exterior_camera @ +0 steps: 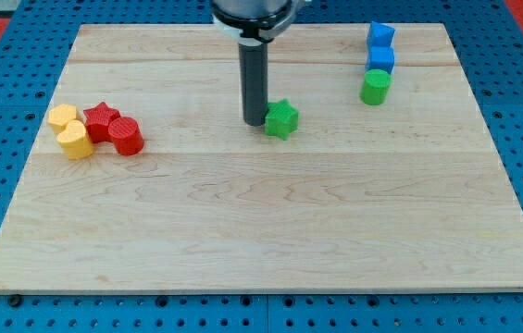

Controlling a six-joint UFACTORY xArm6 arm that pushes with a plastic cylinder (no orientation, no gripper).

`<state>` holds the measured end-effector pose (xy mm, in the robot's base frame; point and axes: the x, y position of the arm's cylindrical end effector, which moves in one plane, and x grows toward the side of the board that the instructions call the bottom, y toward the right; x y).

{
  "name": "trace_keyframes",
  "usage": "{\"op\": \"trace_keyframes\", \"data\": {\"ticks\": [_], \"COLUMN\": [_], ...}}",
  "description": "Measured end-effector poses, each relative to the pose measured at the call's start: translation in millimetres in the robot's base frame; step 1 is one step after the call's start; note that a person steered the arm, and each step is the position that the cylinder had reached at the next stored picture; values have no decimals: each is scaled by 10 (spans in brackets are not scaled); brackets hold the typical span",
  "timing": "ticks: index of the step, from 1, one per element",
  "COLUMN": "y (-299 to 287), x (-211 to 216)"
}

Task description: Place green star below the green circle

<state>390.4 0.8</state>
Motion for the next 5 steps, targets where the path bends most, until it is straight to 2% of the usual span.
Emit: {"op": "trace_keyframes", "data": {"ticks": [5], "y": [876], "x": [102]}}
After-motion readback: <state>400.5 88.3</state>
